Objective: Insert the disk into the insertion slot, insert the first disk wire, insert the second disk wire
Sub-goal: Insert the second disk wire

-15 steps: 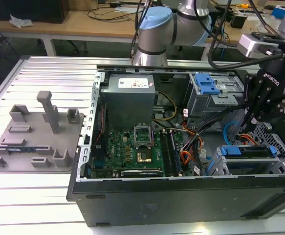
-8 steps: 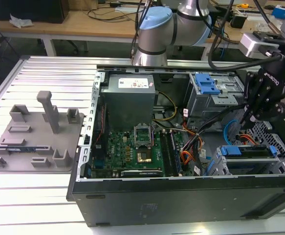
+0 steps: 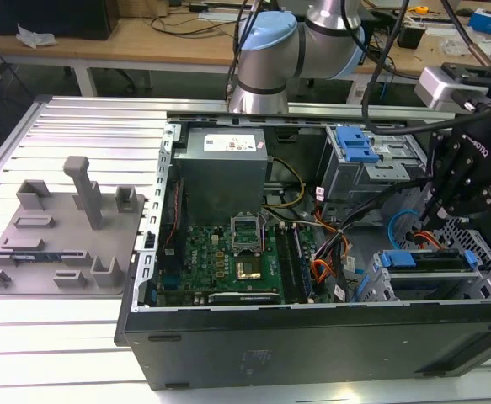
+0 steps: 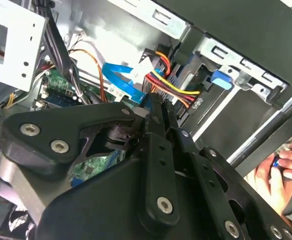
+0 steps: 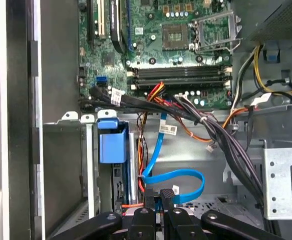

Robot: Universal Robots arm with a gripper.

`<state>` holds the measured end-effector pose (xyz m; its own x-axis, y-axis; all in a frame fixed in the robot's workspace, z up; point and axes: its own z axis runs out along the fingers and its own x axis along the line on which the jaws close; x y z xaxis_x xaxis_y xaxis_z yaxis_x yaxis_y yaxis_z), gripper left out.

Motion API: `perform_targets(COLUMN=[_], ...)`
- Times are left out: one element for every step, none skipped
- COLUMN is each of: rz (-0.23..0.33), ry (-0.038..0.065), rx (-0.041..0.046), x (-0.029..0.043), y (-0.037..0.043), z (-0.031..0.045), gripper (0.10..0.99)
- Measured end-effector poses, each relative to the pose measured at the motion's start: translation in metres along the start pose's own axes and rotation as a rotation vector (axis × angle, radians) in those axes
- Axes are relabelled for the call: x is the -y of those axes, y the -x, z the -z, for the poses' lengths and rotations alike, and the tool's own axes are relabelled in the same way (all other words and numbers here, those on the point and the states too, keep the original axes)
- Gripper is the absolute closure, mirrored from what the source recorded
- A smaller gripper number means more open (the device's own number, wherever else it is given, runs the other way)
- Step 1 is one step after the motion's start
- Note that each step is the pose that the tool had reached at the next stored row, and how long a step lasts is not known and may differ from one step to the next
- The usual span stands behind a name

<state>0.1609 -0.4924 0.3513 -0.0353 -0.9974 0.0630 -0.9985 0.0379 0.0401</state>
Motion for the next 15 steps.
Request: perform_targets(rz=[-0.001,-0.003,-0.007,-0.015,-0.026,-0.029,-0.029,-0.029,-0.028,-0.024,-0.02,-0.019,-0.019,-0.019,-0.019], ry=[-0.006,-0.008,-0.009,-0.009,-0.008,-0.008,-0.008,-0.008,-0.008,-0.008,-0.008,-0.008,-0.008,-0.008,-0.008], rx=[0.0004,0.0006,0.0007,0.0009,0.0016,0.0019,0.0018,0.0016,0.0019,0.0014,0.0014,0.0013,0.0015,0.0013,0.0013], x=[0.0,0.0001,0.0001,0.0001,0.0,-0.0003,-0.0003,-0.0002,-0.0023,-0.0053,-0.0078,-0.0084,-0.008,-0.008,-0.0079], y=[-0.0001,-0.0001,-0.0001,-0.0001,-0.0001,-0.0002,-0.0002,-0.0003,-0.0005,-0.001,-0.0022,-0.0041,-0.0111,-0.0138,-0.0153], z=[-0.0002,-0.0004,-0.0005,-0.0005,-0.0007,-0.0008,-0.0008,-0.0007,-0.0009,-0.0009,-0.0012,-0.0013,-0.0018,-0.0019,-0.002], gripper=[0.925,0.925,0.925,0.925,0.925,0.925,0.925,0.925,0.925,0.925,0.925,0.925,0.925,0.925,0.925])
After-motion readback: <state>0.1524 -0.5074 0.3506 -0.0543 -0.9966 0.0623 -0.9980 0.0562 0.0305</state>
